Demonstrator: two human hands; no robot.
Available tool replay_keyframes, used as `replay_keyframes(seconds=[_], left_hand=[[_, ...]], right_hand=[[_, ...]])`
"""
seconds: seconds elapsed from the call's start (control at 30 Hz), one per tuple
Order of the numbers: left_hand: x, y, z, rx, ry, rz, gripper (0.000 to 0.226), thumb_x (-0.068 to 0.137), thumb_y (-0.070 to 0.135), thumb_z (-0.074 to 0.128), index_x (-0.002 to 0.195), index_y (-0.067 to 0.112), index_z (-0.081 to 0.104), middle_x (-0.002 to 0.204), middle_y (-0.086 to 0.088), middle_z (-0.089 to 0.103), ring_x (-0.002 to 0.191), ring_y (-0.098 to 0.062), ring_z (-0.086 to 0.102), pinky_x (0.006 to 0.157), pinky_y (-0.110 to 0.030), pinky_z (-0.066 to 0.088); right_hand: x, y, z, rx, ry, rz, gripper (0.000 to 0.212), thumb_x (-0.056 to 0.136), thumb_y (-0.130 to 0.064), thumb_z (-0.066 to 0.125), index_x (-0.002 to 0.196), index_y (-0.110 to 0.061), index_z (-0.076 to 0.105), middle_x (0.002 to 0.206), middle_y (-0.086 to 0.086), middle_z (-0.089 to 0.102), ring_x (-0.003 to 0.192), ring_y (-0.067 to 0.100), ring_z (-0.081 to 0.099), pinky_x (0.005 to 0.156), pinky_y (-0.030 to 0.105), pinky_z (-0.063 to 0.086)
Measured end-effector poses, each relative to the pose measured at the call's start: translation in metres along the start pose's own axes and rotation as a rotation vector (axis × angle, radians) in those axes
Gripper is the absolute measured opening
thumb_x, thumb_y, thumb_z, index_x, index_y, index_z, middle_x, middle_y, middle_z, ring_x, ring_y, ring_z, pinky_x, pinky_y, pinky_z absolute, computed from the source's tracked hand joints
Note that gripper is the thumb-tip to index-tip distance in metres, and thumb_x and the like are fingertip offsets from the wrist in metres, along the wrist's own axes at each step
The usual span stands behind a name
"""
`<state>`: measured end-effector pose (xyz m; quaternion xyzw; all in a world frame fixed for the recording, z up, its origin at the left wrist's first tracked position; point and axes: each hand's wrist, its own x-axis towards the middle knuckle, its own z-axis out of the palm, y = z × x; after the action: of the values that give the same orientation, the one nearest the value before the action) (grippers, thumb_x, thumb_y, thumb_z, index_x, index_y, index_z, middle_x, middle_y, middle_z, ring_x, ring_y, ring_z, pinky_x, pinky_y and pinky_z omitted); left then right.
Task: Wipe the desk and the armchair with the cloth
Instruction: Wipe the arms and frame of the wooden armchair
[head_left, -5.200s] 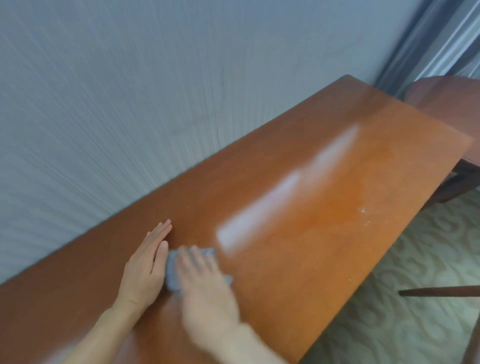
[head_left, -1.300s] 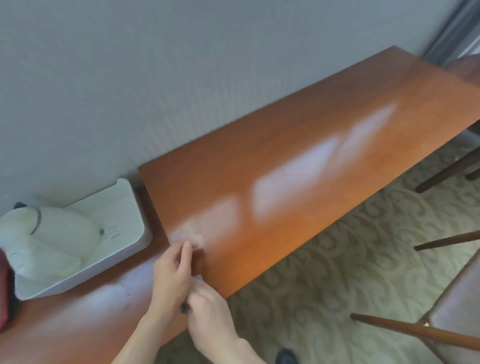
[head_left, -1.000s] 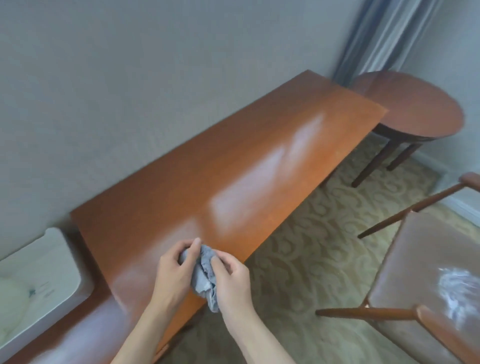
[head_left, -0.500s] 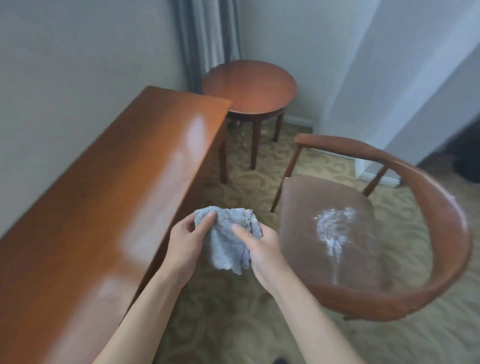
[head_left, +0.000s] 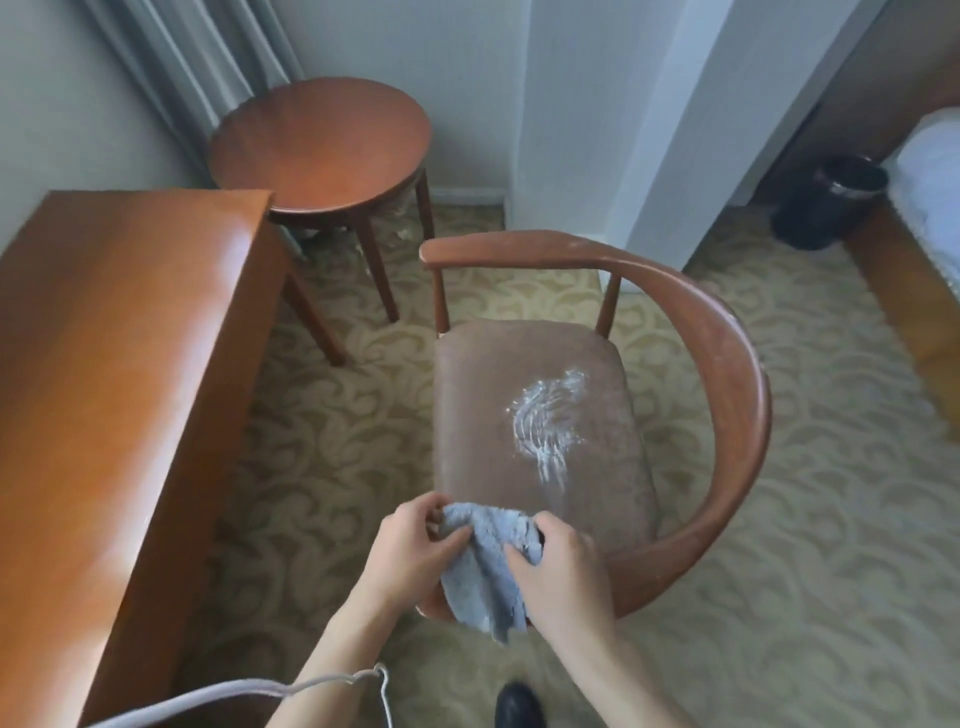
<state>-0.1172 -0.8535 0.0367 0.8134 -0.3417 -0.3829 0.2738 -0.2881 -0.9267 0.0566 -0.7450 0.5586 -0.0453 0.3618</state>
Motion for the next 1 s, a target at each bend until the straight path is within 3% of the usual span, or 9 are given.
replay_keyframes(seconds=[0.1, 0.17, 0.23, 0.3, 0.37, 0.47, 0.6, 0.77, 1.0], left_hand=[[-0.017, -0.023, 0.018, 0.161, -0.038, -0.010, 0.018, 0.080, 0.044, 0.069, 0.096, 0.036, 0.070, 0.081, 0.017, 0.070, 0.080, -0.008, 0.066, 0.068, -0.029, 0.056], [-0.024, -0.037, 0.022, 0.243, -0.001, 0.047, 0.021, 0.079, 0.048, 0.067, 0.097, 0.036, 0.071, 0.084, 0.018, 0.068, 0.085, -0.010, 0.061, 0.072, -0.027, 0.051], [-0.026, -0.044, 0.020, 0.294, 0.025, 0.112, 0.021, 0.080, 0.047, 0.067, 0.098, 0.036, 0.072, 0.092, 0.018, 0.066, 0.090, -0.010, 0.056, 0.080, -0.028, 0.049], [-0.028, -0.048, 0.019, 0.275, 0.028, 0.161, 0.022, 0.080, 0.044, 0.067, 0.096, 0.030, 0.073, 0.096, 0.017, 0.067, 0.094, -0.010, 0.058, 0.086, -0.029, 0.046], [-0.033, -0.050, 0.016, 0.139, -0.007, 0.121, 0.015, 0.083, 0.034, 0.071, 0.096, 0.026, 0.074, 0.093, 0.013, 0.072, 0.091, -0.008, 0.065, 0.085, -0.033, 0.051], [-0.036, -0.058, 0.012, -0.099, -0.060, -0.007, 0.023, 0.087, 0.020, 0.065, 0.105, 0.031, 0.074, 0.095, 0.012, 0.078, 0.093, -0.006, 0.072, 0.085, -0.036, 0.058], [-0.034, -0.060, 0.019, -0.119, 0.062, -0.105, 0.024, 0.095, 0.017, 0.052, 0.107, 0.030, 0.068, 0.093, 0.008, 0.075, 0.092, -0.015, 0.071, 0.083, -0.042, 0.058], [-0.022, -0.039, 0.045, 0.136, 0.081, 0.036, 0.038, 0.094, 0.056, 0.038, 0.106, 0.033, 0.065, 0.095, 0.009, 0.073, 0.090, -0.018, 0.065, 0.077, -0.035, 0.048], [-0.008, -0.007, 0.085, 0.444, 0.027, 0.055, 0.056, 0.097, 0.059, 0.022, 0.092, 0.026, 0.067, 0.084, 0.003, 0.071, 0.084, -0.025, 0.065, 0.078, -0.037, 0.054]], right_hand=[[-0.014, 0.008, 0.018, -0.256, -0.023, 0.002, 0.022, 0.092, -0.039, 0.066, 0.090, -0.023, 0.051, 0.090, -0.007, 0.064, 0.089, 0.020, 0.063, 0.063, 0.030, 0.035], [-0.018, 0.018, 0.030, -0.289, 0.048, -0.030, 0.028, 0.081, -0.036, 0.079, 0.094, -0.023, 0.058, 0.092, -0.006, 0.066, 0.089, 0.020, 0.065, 0.064, 0.029, 0.043], [-0.019, 0.026, 0.042, -0.296, 0.106, -0.103, 0.045, 0.074, -0.027, 0.083, 0.114, -0.022, 0.063, 0.114, -0.002, 0.066, 0.107, 0.022, 0.063, 0.087, 0.033, 0.053], [-0.023, 0.028, 0.055, -0.337, 0.074, -0.244, 0.058, 0.082, -0.013, 0.073, 0.138, -0.015, 0.056, 0.145, 0.005, 0.055, 0.137, 0.027, 0.049, 0.116, 0.041, 0.037], [-0.030, 0.025, 0.073, -0.346, 0.047, -0.368, 0.053, 0.093, -0.012, 0.052, 0.146, -0.011, 0.051, 0.154, 0.007, 0.049, 0.147, 0.026, 0.039, 0.123, 0.040, 0.022], [-0.042, 0.013, 0.100, -0.341, 0.007, -0.349, 0.056, 0.102, -0.032, 0.030, 0.149, -0.006, 0.046, 0.156, 0.011, 0.046, 0.151, 0.029, 0.033, 0.124, 0.045, 0.025], [-0.045, -0.012, 0.126, -0.348, 0.055, -0.343, 0.056, 0.098, -0.038, 0.031, 0.141, -0.006, 0.046, 0.140, 0.010, 0.054, 0.150, 0.033, 0.032, 0.125, 0.047, 0.020], [-0.036, 0.030, 0.103, -0.352, 0.194, -0.300, 0.039, 0.096, -0.017, 0.042, 0.128, -0.008, 0.061, 0.128, 0.011, 0.065, 0.139, 0.033, 0.049, 0.123, 0.045, 0.026], [-0.003, 0.111, 0.023, -0.472, 0.221, -0.133, 0.050, 0.097, -0.027, 0.025, 0.123, -0.008, 0.063, 0.133, 0.008, 0.064, 0.143, 0.030, 0.044, 0.125, 0.046, 0.022]])
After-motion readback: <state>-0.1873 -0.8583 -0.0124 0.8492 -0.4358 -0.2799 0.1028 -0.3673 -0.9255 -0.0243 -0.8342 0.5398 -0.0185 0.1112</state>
